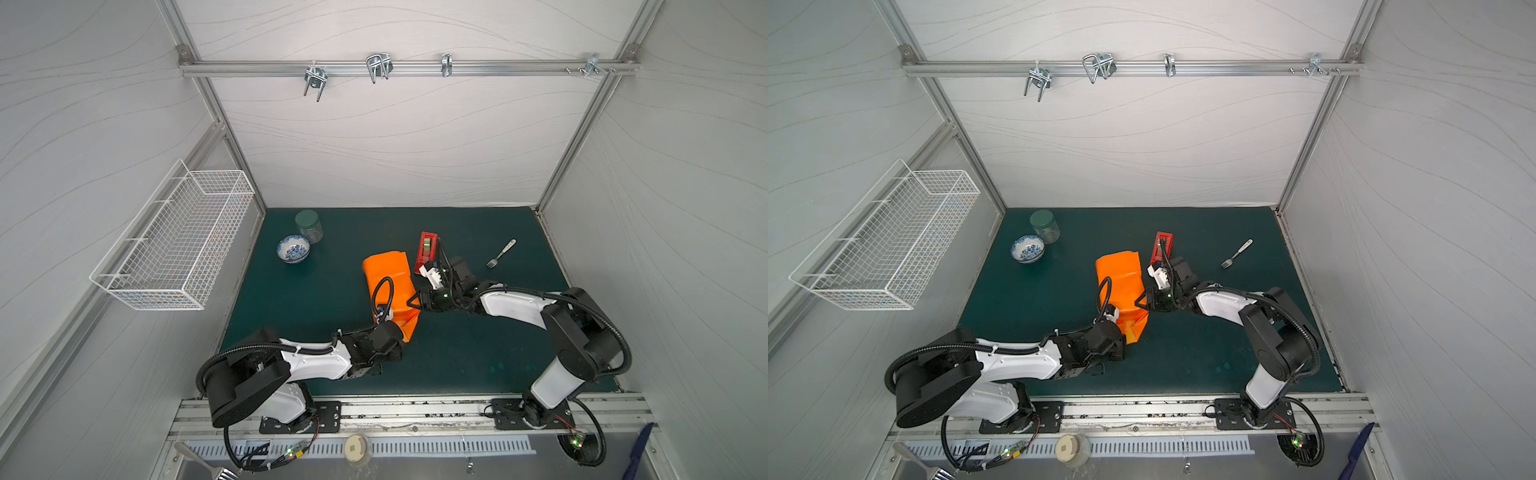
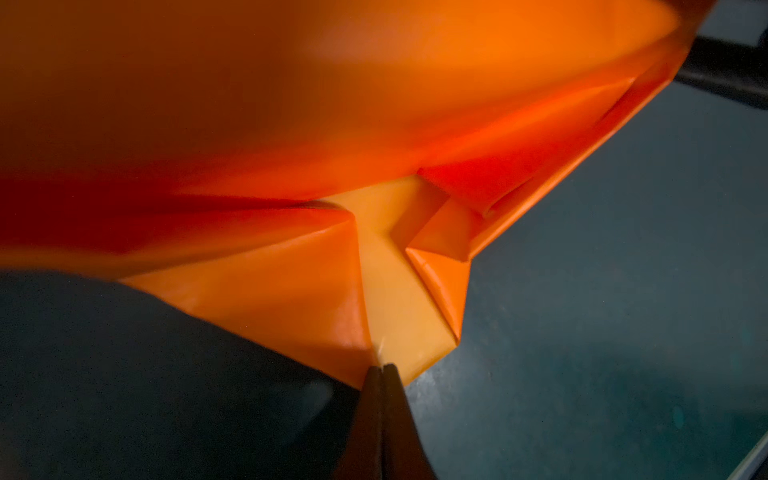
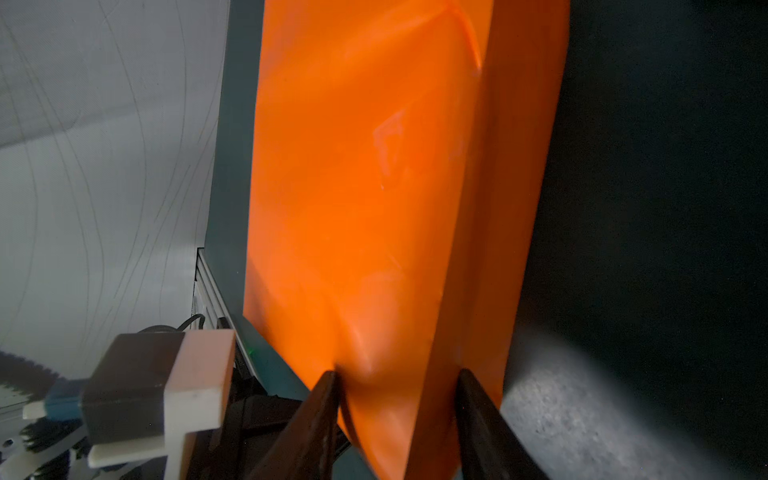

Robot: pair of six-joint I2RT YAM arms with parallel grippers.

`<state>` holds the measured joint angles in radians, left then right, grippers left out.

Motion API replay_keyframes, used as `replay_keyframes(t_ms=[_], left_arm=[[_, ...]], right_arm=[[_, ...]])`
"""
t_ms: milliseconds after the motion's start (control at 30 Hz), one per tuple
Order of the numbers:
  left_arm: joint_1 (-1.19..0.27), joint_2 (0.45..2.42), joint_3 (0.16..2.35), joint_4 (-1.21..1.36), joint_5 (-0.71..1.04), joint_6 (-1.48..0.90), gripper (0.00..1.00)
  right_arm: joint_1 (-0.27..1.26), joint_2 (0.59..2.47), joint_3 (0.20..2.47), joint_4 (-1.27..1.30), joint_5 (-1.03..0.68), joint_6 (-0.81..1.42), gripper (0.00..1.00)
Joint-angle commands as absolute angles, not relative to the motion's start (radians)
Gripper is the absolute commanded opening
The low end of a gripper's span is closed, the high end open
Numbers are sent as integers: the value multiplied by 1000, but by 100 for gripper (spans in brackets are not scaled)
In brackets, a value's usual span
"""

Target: Wrap the gift box in paper

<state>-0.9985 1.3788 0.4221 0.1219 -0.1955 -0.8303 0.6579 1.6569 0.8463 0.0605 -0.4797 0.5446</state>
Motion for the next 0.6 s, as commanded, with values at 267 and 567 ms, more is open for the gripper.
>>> replay_keyframes(t_ms=[267, 567], left_arm=[[-885, 1374, 442, 23, -193, -782, 0], [-819, 1382, 457, 1, -213, -745, 0]], right_arm=[[675, 1667, 833, -18, -425, 531, 46], [675, 1664, 830, -19, -425, 530, 46]])
